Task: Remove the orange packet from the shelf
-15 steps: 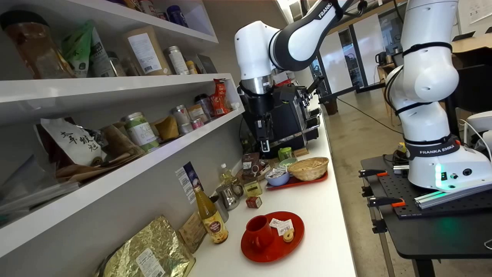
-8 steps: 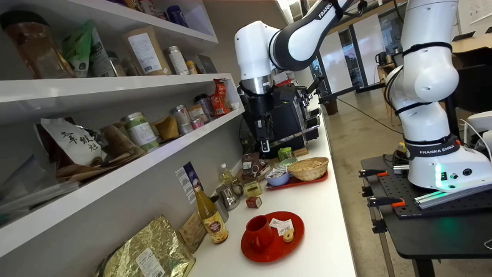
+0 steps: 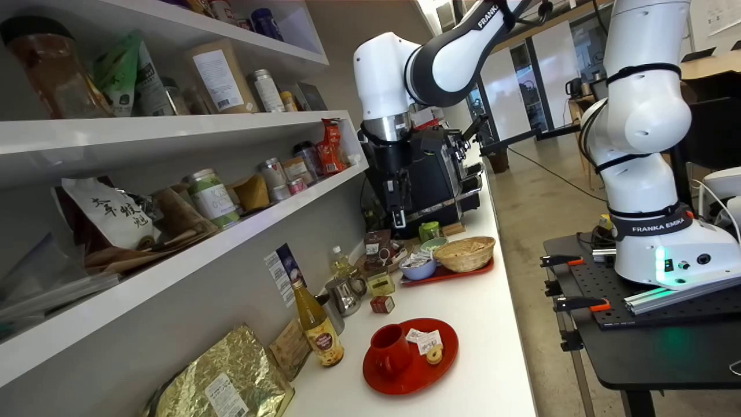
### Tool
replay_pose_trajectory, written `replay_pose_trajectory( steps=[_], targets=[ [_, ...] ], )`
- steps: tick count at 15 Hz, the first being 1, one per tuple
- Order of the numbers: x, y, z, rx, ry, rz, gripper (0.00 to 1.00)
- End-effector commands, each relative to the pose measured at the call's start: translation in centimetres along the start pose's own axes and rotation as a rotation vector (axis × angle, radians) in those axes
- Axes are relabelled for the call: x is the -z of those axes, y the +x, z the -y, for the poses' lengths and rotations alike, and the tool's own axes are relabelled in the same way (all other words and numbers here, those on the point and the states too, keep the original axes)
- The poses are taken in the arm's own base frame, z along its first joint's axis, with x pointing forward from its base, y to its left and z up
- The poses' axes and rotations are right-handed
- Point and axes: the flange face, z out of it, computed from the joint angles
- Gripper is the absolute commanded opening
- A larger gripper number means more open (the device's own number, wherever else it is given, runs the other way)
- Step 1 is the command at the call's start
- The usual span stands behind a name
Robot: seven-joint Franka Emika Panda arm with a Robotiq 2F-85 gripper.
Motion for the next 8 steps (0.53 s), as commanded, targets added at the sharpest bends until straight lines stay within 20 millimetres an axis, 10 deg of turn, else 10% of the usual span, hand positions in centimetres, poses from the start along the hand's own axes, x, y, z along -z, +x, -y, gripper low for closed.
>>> replay_pose_trajectory(
  steps=[1, 8],
  targets=[
    [-1.0, 0.4, -3.8, -0.137, -0.026, -0.025, 1.00],
    [0.5, 1.7, -14.8, -0.415, -0.208, -0.177, 1.00]
  ],
)
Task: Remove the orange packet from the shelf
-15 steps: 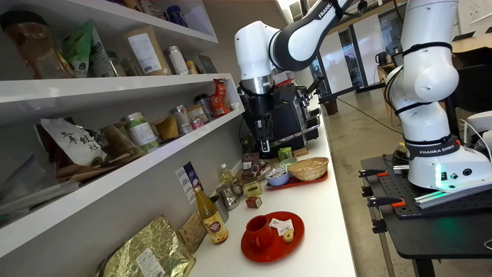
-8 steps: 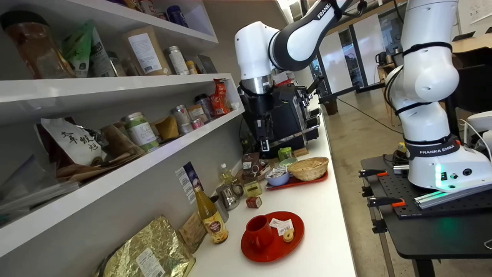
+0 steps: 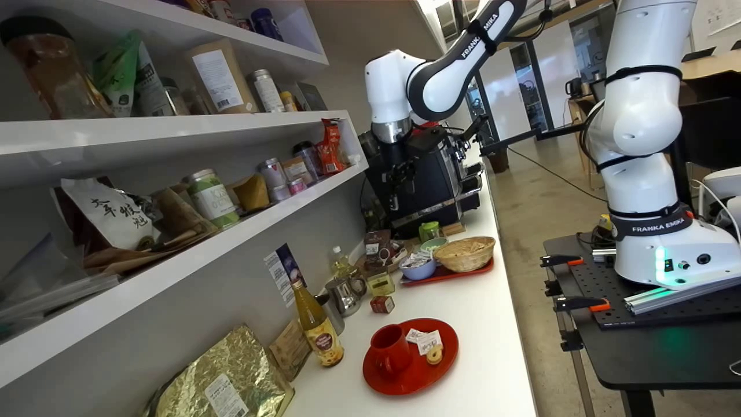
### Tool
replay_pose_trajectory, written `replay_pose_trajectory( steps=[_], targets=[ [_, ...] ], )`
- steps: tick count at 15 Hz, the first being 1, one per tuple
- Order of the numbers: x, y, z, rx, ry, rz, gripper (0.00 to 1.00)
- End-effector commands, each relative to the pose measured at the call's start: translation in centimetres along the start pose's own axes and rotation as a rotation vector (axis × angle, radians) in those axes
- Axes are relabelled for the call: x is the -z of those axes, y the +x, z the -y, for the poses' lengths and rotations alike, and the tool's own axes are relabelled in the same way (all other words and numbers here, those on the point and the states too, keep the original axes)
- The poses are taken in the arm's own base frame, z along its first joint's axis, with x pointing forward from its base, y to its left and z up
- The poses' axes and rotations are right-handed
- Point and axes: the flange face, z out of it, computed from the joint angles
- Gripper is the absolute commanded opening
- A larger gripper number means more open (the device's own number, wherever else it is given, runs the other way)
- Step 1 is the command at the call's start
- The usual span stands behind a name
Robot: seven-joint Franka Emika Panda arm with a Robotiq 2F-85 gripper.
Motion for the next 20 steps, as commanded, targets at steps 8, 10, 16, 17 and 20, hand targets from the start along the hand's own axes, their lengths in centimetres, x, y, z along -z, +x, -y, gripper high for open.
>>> replay_pose_trajectory(
  steps=[8, 10, 16, 17, 20],
  targets=[
    [3.5, 9.1, -10.7, -0.069, -0.243, -0.332, 1.00],
    [3.5, 11.6, -12.4, -0.054, -0.245, -0.372, 1.00],
    [4.3, 18.7, -16.5, -0.051, -0.259, -0.461, 1.00],
    [4.5, 19.9, -17.3, -0.056, -0.264, -0.469, 1.00],
    [4.8, 23.2, -19.7, -0.071, -0.286, -0.484, 1.00]
  ],
)
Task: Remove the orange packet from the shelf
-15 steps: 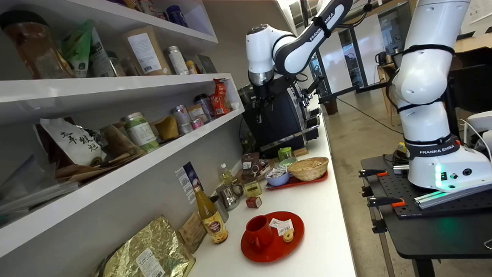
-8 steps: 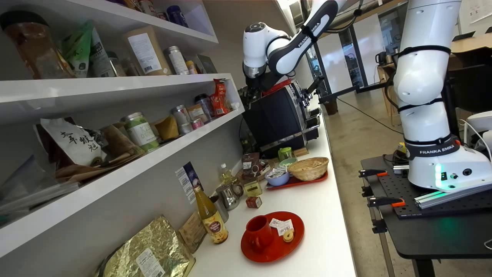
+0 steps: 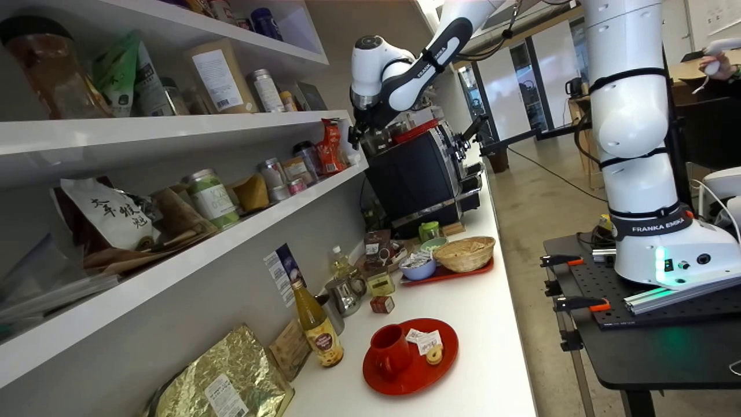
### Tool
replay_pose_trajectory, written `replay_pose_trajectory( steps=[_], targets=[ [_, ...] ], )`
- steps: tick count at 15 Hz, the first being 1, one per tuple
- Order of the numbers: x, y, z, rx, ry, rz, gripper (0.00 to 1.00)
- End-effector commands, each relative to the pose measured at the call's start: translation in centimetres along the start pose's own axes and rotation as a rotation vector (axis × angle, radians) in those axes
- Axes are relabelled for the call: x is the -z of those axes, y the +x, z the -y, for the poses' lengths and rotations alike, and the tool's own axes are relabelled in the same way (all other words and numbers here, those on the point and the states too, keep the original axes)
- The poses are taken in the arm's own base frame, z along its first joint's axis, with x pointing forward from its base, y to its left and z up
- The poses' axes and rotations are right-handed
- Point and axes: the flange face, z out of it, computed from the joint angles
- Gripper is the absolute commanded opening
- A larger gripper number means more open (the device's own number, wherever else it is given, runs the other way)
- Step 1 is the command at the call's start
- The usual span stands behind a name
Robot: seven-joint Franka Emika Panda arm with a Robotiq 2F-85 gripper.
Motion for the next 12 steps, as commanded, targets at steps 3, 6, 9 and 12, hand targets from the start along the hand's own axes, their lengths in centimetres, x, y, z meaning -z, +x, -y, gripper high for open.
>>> replay_pose_trajectory(
  steps=[3, 6, 9, 12],
  targets=[
    [-4.0, 6.3, -2.9, -0.010, -0.045, -0.046, 1.00],
    [-5.6, 8.4, -2.9, -0.033, -0.040, -0.071, 1.00],
    [-7.2, 10.0, -1.6, -0.036, 0.004, -0.071, 1.00],
    [-8.4, 11.0, 0.9, -0.012, 0.059, -0.063, 1.00]
  ],
)
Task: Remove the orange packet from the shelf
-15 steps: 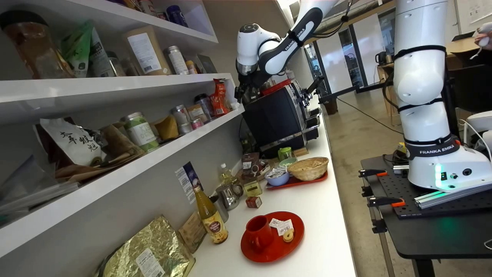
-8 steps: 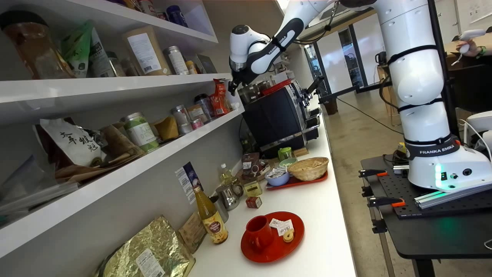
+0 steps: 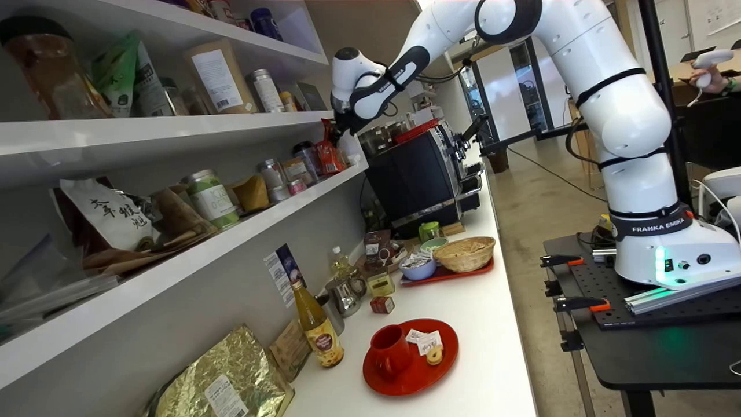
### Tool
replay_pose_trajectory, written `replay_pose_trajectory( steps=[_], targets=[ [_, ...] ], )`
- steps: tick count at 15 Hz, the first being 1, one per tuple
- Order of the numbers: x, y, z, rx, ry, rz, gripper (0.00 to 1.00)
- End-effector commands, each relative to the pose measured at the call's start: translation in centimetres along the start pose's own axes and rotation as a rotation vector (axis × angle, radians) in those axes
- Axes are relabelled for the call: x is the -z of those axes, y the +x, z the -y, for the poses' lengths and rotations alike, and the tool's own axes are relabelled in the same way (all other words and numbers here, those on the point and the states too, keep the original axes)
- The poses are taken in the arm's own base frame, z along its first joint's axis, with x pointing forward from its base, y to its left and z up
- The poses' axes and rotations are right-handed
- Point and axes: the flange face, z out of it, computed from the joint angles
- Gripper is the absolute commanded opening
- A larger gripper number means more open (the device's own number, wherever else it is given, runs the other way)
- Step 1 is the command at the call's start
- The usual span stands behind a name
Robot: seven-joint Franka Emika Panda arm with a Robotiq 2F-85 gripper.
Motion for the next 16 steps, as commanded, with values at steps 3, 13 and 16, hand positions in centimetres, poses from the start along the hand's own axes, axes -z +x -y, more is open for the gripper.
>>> replay_pose_trajectory(
  steps=[3, 13, 16],
  targets=[
    [-2.5, 2.6, 3.6, 0.034, 0.065, -0.022, 1.00],
    [-3.9, 3.1, 4.6, 0.043, 0.047, -0.036, 0.31],
    [-3.8, 3.0, 5.0, 0.049, 0.049, -0.034, 0.09]
  ],
)
